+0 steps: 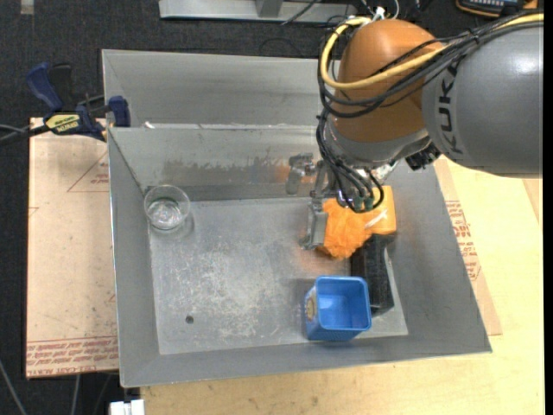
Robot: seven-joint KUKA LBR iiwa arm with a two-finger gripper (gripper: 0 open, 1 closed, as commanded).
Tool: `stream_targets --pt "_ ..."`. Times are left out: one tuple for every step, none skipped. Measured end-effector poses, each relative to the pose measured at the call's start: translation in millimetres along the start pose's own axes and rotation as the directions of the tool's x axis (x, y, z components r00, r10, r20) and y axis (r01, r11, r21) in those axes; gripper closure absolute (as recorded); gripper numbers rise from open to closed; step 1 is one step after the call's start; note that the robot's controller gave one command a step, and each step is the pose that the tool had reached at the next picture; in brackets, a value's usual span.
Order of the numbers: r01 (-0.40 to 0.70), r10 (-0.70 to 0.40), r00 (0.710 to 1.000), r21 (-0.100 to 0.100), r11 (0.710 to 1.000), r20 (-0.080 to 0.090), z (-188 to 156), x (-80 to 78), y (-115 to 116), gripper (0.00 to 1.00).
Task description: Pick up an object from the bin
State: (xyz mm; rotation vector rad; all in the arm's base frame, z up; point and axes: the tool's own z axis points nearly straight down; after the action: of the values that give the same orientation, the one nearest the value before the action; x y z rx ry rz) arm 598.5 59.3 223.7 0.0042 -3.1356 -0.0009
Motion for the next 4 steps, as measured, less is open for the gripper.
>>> stream_targets --pt "-0.001 0.001 1.000 -0.001 1.000 0.007 -4.9 -1.0 -0.3 0.00" --pt "0.049 -0.049 0.999 -0.002 0.999 0.012 32.2 17.9 -36.4 0.00" --pt "-0.001 0.001 1.000 0.002 1.000 0.005 64.7 19.7 -62.4 0.00" --pt "0.044 -0.044 0.999 -0.004 0.999 0.011 90.0 12.9 -81.6 0.00"
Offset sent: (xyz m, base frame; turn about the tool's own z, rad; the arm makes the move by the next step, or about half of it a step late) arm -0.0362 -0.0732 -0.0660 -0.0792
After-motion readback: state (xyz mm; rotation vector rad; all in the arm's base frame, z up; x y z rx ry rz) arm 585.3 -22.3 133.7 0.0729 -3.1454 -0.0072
